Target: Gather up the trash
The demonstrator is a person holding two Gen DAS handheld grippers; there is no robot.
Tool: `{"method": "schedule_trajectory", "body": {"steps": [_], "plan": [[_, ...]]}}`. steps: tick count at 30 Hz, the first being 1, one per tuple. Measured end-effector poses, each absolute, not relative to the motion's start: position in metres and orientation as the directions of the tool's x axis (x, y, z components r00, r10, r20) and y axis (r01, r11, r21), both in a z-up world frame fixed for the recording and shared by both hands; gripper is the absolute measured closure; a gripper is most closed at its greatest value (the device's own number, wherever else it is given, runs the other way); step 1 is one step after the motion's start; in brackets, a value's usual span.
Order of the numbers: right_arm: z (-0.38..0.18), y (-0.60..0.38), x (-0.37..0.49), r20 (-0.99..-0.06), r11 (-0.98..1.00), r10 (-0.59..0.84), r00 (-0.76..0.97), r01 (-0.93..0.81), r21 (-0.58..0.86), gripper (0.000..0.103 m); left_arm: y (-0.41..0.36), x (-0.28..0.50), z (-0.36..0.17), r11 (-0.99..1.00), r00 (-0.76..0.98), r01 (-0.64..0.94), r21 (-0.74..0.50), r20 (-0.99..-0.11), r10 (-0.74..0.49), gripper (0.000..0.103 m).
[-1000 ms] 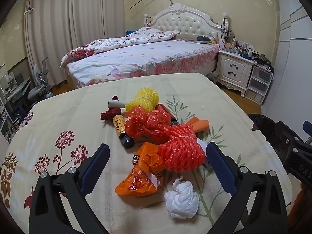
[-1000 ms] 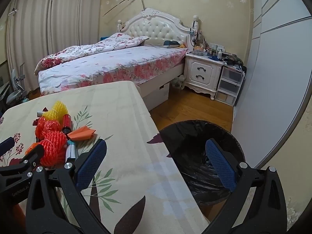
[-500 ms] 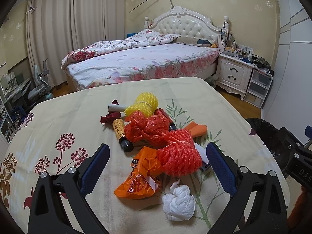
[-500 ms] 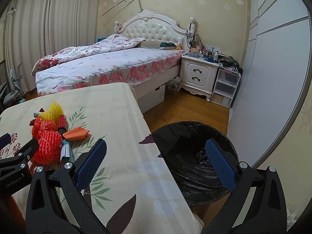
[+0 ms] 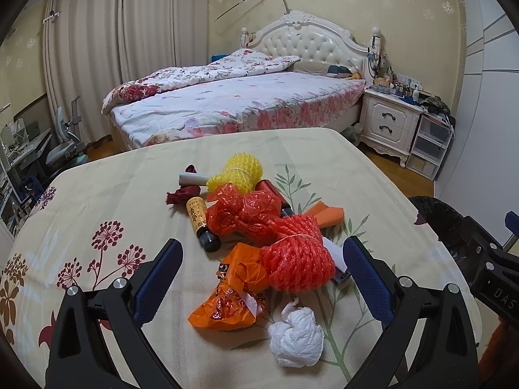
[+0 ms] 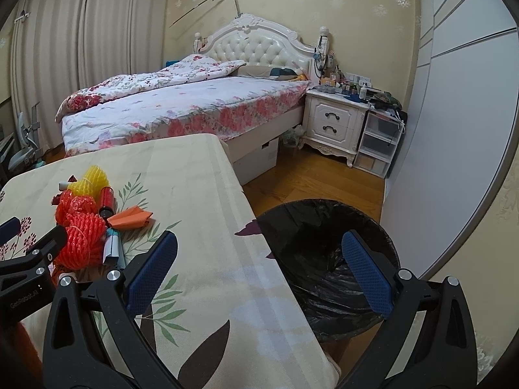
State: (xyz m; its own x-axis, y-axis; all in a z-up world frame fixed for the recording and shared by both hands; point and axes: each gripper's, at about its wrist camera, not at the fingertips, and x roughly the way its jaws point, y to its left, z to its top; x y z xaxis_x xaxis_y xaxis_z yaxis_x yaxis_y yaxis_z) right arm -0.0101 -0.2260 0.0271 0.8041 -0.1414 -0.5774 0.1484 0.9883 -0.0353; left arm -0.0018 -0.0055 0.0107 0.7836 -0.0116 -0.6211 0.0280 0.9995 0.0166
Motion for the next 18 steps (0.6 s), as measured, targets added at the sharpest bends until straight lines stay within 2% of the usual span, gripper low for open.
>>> {"method": "schedule_trajectory", "body": {"steps": [18], "plan": [[0.0266, -0.2263, -0.0108, -0.577, 0.988, -0.142, 0.804, 0.149, -0.036, 0.004, -0.0059, -0.0020, 0.0091, 0.999, 0.782, 0.028, 0.015, -0.623, -0.013, 0.007]]}}
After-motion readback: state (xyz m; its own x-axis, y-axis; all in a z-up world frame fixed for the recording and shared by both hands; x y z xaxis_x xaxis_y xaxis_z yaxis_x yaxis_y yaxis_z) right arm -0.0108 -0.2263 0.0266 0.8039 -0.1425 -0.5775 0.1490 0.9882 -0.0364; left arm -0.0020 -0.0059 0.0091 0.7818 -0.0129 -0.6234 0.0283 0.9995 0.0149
